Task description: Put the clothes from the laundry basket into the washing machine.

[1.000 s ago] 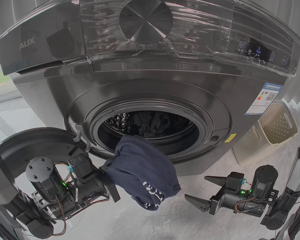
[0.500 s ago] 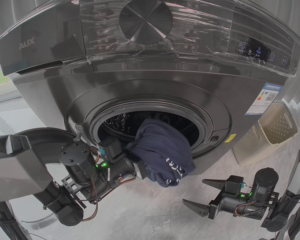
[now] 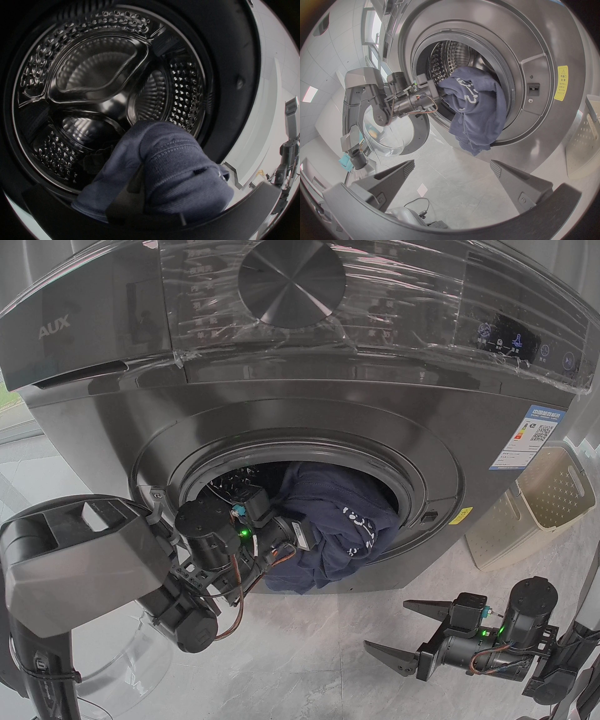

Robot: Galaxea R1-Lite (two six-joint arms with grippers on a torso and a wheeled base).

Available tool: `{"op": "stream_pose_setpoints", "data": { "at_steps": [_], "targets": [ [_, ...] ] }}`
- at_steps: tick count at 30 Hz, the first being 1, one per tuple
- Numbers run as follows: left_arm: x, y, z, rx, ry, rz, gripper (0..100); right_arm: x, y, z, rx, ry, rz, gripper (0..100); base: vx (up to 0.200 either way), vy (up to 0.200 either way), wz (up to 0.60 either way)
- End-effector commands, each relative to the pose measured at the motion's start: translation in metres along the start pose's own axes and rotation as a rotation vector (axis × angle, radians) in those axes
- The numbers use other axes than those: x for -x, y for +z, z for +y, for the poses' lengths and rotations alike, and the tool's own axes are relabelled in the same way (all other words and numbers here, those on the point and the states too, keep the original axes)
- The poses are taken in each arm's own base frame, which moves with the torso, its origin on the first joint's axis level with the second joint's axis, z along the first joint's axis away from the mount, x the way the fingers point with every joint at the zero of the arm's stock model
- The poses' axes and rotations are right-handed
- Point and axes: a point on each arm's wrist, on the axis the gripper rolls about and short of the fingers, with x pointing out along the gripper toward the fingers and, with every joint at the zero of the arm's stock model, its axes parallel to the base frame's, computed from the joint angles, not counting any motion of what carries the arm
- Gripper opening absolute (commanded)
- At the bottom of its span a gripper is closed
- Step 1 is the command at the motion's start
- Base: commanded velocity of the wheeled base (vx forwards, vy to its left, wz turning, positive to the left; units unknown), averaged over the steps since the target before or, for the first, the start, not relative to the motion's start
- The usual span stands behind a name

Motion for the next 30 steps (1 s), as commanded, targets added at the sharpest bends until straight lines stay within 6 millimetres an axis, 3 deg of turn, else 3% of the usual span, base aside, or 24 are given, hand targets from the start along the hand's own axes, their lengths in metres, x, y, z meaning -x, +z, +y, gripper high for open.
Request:
{"op": "stream_pose_setpoints", "data": {
  "at_steps": [1, 10, 18, 22, 25, 30],
  "targets": [
    [-0.022, -0.023, 0.014, -0.002, 0.028, 0.013, 0, -0.001, -0.001, 0.0, 0.0, 0.002, 0.008, 100, 0.0, 0.0, 0.0],
    [-0.066, -0.014, 0.031, -0.007, 0.079, -0.005, 0, -0.002, -0.002, 0.0, -0.001, 0.002, 0.011, 100, 0.0, 0.0, 0.0],
    [-0.093, -0.016, 0.047, -0.012, 0.137, -0.022, 0, -0.004, -0.005, -0.001, -0.002, 0.0, 0.024, 100, 0.0, 0.0, 0.0],
    [-0.107, -0.001, 0.058, -0.017, 0.189, -0.061, 0, -0.004, -0.005, -0.001, -0.002, -0.001, 0.026, 100, 0.0, 0.0, 0.0],
    [-0.114, 0.009, 0.063, -0.019, 0.217, -0.092, 0, -0.004, -0.005, -0.001, -0.002, -0.001, 0.024, 100, 0.0, 0.0, 0.0],
    [-0.112, 0.006, 0.06, -0.018, 0.216, -0.065, 0, -0.004, -0.005, -0.001, -0.002, -0.001, 0.026, 100, 0.0, 0.0, 0.0]
  ]
}}
